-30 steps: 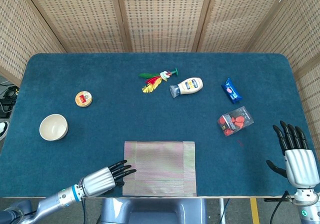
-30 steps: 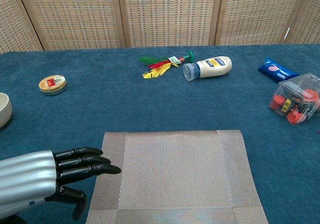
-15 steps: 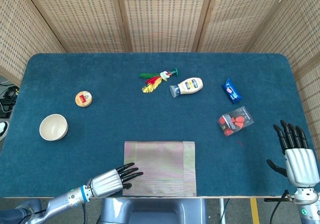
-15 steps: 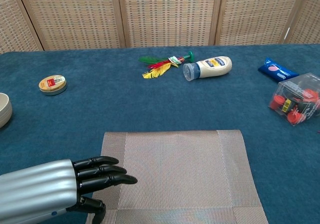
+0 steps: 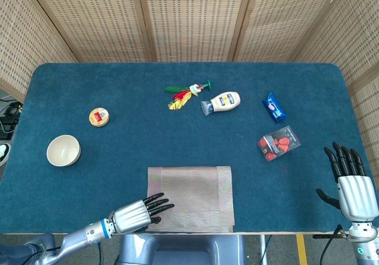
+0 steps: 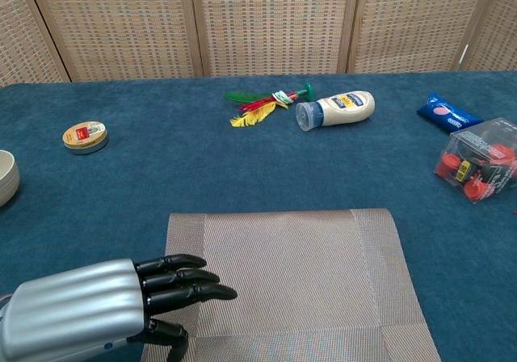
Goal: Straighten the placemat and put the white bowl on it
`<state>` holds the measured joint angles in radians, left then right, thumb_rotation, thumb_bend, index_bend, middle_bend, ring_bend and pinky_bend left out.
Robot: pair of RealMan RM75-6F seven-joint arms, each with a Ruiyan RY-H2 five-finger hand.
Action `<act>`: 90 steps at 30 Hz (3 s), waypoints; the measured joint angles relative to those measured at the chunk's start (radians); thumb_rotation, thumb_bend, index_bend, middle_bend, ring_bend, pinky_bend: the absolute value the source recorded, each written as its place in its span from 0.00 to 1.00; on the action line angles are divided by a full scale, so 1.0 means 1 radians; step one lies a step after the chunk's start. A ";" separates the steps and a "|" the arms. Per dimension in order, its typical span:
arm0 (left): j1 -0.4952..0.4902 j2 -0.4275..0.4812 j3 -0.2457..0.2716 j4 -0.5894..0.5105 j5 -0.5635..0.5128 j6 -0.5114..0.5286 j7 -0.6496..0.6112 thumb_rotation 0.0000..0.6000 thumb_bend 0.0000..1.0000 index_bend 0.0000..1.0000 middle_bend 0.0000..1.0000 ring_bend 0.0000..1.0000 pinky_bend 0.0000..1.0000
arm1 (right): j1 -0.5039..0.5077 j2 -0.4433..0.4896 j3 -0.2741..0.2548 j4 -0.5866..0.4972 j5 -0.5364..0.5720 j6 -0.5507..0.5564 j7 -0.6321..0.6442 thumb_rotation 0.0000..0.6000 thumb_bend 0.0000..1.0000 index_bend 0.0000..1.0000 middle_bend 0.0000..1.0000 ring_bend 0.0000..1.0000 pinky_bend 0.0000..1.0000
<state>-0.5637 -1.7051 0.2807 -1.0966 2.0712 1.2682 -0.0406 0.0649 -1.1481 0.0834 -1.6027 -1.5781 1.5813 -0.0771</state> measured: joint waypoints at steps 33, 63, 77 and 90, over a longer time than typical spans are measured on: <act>-0.014 -0.041 0.019 0.013 -0.041 -0.021 0.010 1.00 0.53 0.54 0.00 0.00 0.00 | -0.005 0.006 -0.004 -0.008 -0.014 0.013 0.008 1.00 0.00 0.00 0.00 0.00 0.00; -0.046 -0.052 -0.145 -0.091 -0.203 -0.022 -0.072 1.00 0.72 0.85 0.00 0.00 0.00 | -0.005 0.006 -0.009 -0.011 -0.027 0.017 0.004 1.00 0.00 0.00 0.00 0.00 0.00; -0.171 0.009 -0.519 -0.309 -0.748 -0.306 0.072 1.00 0.73 0.86 0.00 0.00 0.00 | -0.007 0.003 -0.008 -0.010 -0.030 0.024 -0.006 1.00 0.00 0.00 0.00 0.00 0.00; -0.248 0.047 -0.700 -0.120 -1.186 -0.392 0.275 1.00 0.73 0.86 0.00 0.00 0.00 | -0.003 -0.003 -0.003 -0.009 -0.017 0.013 -0.019 1.00 0.00 0.00 0.00 0.00 0.00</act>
<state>-0.8114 -1.6582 -0.4190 -1.2168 0.8855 0.8766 0.2339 0.0621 -1.1507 0.0802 -1.6120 -1.5950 1.5947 -0.0961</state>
